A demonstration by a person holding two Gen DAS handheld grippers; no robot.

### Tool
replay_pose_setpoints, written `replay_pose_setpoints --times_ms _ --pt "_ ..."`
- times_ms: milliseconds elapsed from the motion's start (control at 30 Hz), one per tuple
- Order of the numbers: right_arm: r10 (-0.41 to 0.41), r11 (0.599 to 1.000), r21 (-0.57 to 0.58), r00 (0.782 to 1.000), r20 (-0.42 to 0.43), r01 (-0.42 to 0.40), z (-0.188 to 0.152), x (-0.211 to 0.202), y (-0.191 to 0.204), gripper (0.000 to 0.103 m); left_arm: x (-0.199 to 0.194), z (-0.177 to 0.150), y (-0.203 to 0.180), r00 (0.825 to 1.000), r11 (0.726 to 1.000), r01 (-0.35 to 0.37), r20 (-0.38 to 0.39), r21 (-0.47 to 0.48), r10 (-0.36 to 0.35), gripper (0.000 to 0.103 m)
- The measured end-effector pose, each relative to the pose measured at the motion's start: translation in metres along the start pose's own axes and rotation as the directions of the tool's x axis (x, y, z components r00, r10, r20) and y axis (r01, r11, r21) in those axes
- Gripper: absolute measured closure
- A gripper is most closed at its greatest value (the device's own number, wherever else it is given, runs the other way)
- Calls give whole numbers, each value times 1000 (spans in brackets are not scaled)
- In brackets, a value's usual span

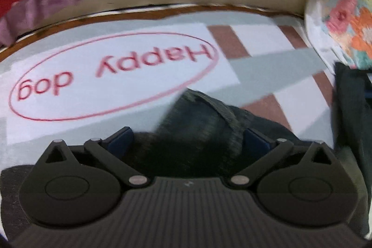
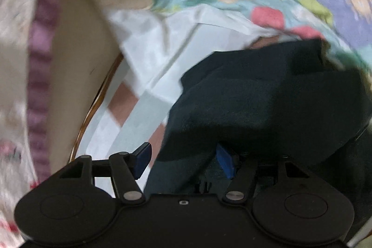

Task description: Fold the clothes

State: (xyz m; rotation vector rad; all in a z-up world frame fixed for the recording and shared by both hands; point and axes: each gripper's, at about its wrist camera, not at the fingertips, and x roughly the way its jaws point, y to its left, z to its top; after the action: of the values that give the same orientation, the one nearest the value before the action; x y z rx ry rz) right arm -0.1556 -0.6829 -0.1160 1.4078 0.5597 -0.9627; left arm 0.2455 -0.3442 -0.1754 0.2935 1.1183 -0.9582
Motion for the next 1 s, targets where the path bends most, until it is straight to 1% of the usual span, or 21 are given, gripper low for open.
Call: replay_pose_setpoints --times_ms 33,67,100,133,167,200,233,267,300,367,467,567,667,767,800,867,933,1000 --pt "-5 1000 15 1000 2 5 0 3 -1 36 -1 -3 -6 1000 1000 -1 -3 26 1 7" --pt "-9 1000 29 1000 4 9 0 7 -2 36 -3 -6 -14 999 997 -35 9 74 34 33" --pt "5 999 52 1000 16 -6 -1 9 -5 35 -6 -10 -23 997 990 -70 23 122 68 60" --pt "21 999 31 1000 16 -21 -3 9 -6 38 -7 -15 -32 994 980 -111 40 167 106 64" --pt "36 999 3 999 14 -36 -4 9 -6 57 -9 -19 -41 989 968 -148 59 204 139 74" --pt "51 998 -24 999 12 -50 -5 10 -7 78 -10 -23 -49 983 960 -178 80 218 165 78" --pt "66 996 -57 997 35 -64 -9 5 -8 81 -12 -26 -57 975 949 -216 108 232 195 81" --pt "82 993 -92 995 62 -77 -13 0 -8 87 -16 -30 -64 965 936 -251 141 245 222 84" --pt "99 988 -126 991 88 -88 -16 -5 -9 89 -20 -34 -70 954 925 -282 175 255 243 88" --pt "164 972 -193 971 173 -130 -27 -22 -9 91 -35 -40 -78 934 912 -322 245 256 261 90" --pt "220 944 -303 935 278 -132 -39 -52 -5 91 -68 -45 -79 896 905 -364 348 222 275 90" --pt "268 921 -370 889 372 -123 -40 -87 -1 91 -109 -46 -73 858 915 -369 437 162 268 90" --pt "325 896 -429 833 448 -119 -43 -125 0 92 -148 -45 -57 820 931 -359 499 68 279 90" --pt "378 873 -470 786 490 -127 -47 -158 3 92 -187 -44 -40 778 941 -337 553 -34 299 90" --pt "396 868 -478 769 502 -135 -47 -167 5 92 -200 -43 -33 761 942 -328 570 -74 310 91" --pt "428 856 -496 736 524 -145 -46 -184 10 92 -229 -40 -10 718 934 -309 601 -178 352 91" --pt "449 847 -510 711 540 -147 -43 -196 20 92 -252 -37 13 691 920 -308 608 -242 391 91" --pt "459 840 -524 700 547 -141 -37 -204 31 92 -269 -37 38 674 904 -316 603 -287 427 91"
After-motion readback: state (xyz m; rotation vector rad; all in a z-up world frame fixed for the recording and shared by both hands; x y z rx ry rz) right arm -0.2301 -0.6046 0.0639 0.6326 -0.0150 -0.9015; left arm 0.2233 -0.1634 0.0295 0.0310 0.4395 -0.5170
